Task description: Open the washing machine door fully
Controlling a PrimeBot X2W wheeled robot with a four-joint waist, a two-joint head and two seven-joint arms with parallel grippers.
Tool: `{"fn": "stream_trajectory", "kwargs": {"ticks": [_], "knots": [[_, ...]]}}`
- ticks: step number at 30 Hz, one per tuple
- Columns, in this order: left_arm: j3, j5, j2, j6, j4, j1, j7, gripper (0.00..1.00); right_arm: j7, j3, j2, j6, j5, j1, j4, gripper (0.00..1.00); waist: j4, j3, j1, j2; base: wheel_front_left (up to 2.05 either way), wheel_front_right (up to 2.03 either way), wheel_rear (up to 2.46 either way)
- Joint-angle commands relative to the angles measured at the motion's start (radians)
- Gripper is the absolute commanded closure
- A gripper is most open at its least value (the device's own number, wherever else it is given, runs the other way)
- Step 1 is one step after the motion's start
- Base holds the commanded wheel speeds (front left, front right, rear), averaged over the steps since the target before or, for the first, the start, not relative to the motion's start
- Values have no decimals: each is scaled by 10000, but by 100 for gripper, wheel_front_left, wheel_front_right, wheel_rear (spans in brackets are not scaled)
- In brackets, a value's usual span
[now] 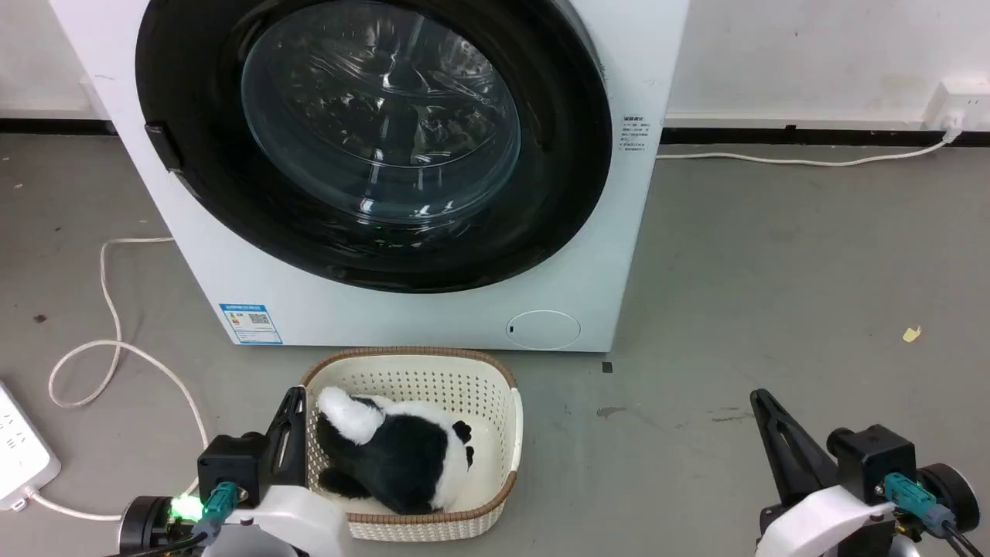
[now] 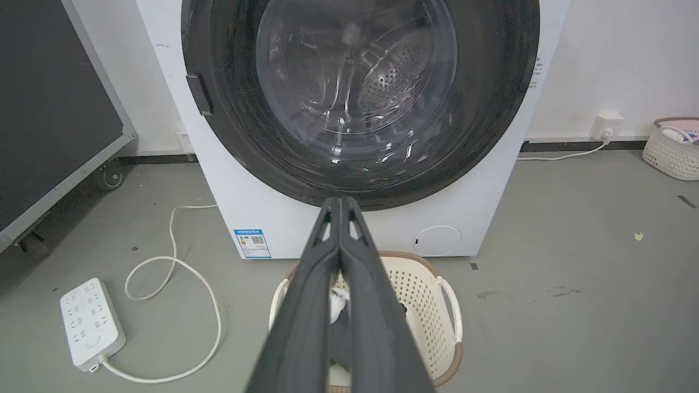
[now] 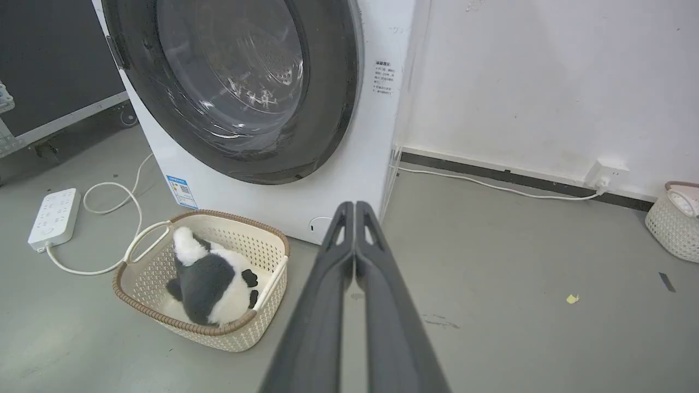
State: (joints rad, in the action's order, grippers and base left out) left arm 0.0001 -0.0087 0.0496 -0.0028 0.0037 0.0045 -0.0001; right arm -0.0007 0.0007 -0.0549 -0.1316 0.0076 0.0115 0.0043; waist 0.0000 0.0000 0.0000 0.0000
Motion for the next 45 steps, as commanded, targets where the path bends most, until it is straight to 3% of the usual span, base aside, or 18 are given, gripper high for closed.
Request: {"fn": "stream_trajectory", "kwargs": {"ticks": [1,40,41,45], "knots": [[-1,87,6,28,-37,-45,1,100,7,-7,47,9,-76,-115,-43,100,0,0,0,0,0,0,0],[-1,87,6,28,-37,-45,1,100,7,-7,47,9,-76,-115,-43,100,0,0,0,0,0,0,0],[2,-8,0,1,1,0,-4,0,-2,4,-2,0,8,1,2,0,0,0,0,0,0,0,0],[1,-21,0,3,4,0,-7,0,-5,18,-2,0,12,3,4,0,0,1,0,0,0,0,0]]}}
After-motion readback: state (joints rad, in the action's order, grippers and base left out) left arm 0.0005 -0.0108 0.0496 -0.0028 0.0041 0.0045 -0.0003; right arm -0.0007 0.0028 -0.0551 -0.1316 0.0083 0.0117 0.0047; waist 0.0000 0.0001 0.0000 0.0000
